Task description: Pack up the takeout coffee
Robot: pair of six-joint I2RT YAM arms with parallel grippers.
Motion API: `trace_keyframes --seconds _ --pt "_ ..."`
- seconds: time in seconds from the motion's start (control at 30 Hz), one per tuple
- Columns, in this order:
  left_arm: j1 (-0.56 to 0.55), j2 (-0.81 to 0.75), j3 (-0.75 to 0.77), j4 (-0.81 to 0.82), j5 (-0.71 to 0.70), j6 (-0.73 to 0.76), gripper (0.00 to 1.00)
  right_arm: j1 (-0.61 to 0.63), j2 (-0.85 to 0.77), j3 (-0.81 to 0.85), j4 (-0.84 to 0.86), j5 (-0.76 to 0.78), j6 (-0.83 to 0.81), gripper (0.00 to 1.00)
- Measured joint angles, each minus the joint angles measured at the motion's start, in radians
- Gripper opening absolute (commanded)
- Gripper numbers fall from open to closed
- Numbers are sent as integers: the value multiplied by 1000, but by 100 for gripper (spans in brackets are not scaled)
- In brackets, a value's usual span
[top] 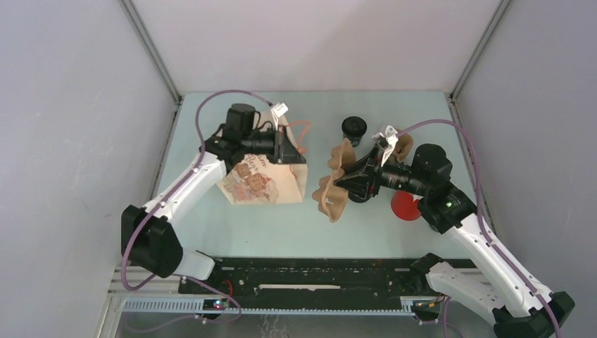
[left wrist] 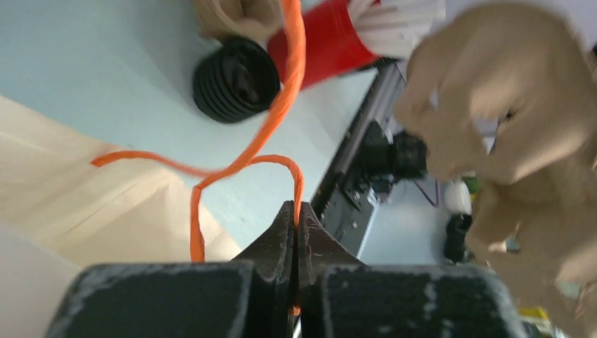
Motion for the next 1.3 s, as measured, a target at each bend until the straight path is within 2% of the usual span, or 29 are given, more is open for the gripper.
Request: trace_keyframes --seconds 0.17,0.3,0.43,0.57,0.63,0.77,1.0,1.17,1.3 --pt "-27 -50 -109 10 68 48 0 -76 17 0 21 -73 14 38" --pt "-25 -92 -106 33 84 68 0 -138 22 0 24 -122 27 38" --pt "-26 -98 -38 -56 29 126 0 -173 18 0 41 -151 46 38" --pt "-55 -142 52 -162 -160 219 0 -177 12 0 43 -170 55 37" --pt "-66 -187 58 -182 -204 248 0 -177 14 0 43 -180 59 36" --pt "-82 -189 84 -215 -204 273 0 -183 29 -1 74 -224 92 37" --pt "-155 -119 56 -223 -194 291 0 -196 70 -3 257 -302 267 33" --pt "-156 -127 -12 -159 -169 271 0 -145 138 -18 332 -326 342 33" --pt "-156 -127 -23 -134 -151 262 0 -98 148 -93 396 -326 402 32"
